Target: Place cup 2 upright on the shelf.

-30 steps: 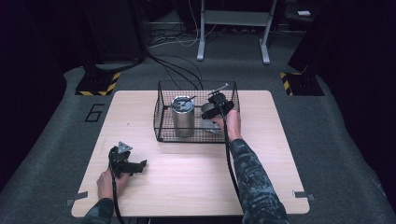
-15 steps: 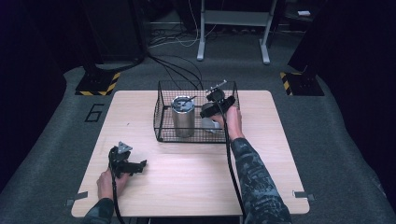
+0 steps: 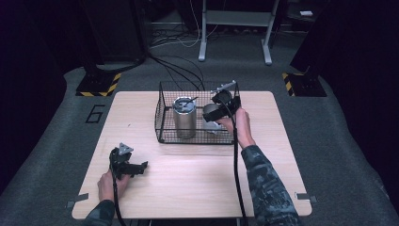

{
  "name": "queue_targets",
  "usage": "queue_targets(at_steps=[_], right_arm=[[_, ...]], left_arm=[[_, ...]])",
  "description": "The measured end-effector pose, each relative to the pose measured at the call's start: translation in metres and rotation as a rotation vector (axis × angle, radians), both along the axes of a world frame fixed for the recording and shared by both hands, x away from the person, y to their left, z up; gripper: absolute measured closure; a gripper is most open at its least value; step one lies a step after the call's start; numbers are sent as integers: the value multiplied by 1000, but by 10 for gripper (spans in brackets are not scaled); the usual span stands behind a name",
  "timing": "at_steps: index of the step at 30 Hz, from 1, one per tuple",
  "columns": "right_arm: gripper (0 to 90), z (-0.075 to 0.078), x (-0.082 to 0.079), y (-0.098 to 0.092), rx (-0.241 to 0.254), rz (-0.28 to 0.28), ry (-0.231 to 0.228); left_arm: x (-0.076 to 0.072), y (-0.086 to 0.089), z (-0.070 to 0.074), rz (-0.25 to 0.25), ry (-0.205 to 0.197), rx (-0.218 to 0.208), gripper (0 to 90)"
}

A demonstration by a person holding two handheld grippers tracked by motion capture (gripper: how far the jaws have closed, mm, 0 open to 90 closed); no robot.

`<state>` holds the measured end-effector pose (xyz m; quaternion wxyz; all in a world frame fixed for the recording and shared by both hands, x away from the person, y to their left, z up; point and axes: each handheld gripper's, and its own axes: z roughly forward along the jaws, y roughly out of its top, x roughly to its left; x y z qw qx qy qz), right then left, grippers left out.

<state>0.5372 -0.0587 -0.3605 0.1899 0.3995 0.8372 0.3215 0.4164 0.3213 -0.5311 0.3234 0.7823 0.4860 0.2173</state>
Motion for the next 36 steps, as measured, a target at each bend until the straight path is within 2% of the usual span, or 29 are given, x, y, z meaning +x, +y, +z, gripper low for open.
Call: queue_targets(at_steps=[2,4,5,12,15,20,21,23,26,27,31,32,33,36], right_arm=[[0,5,-9,-3,-3,12,-17],[0,9,-19,-6,-3,10,-14],[0,10,-23,-8,-12,31,-26],[0,19,-59,-24,-1,66,-77],[0,16,-72,-32,8,64,-88],[1,4,-96,-48,-14,54,-83],[1,4,-96,-48,-14,54,-83],[5,-7,-108,-59,-26,40,-81],[6,-14,-114,-66,-26,28,-89],[6,-24,-121,-76,-29,16,-81],[6,-46,-135,-94,-20,-37,-61],[6,-46,-135,-94,-20,-37,-61],[6,-58,-142,-104,-14,-64,-49],[6,-79,-149,-117,-3,-95,-23]], left_arm=[[0,0,0,2,1,-5,0],[0,0,0,1,0,-1,0],[0,0,0,1,0,-1,0],[0,0,0,1,1,-2,0],[0,0,0,1,0,-1,0],[0,0,0,1,0,0,0],[0,0,0,1,1,-1,0],[0,0,0,1,-3,0,0],[0,0,0,0,-2,0,0],[0,0,1,-3,5,2,0],[0,0,1,-2,6,2,0],[0,0,1,-2,6,2,0],[0,0,1,-2,5,2,0],[0,0,1,-2,5,2,0]])
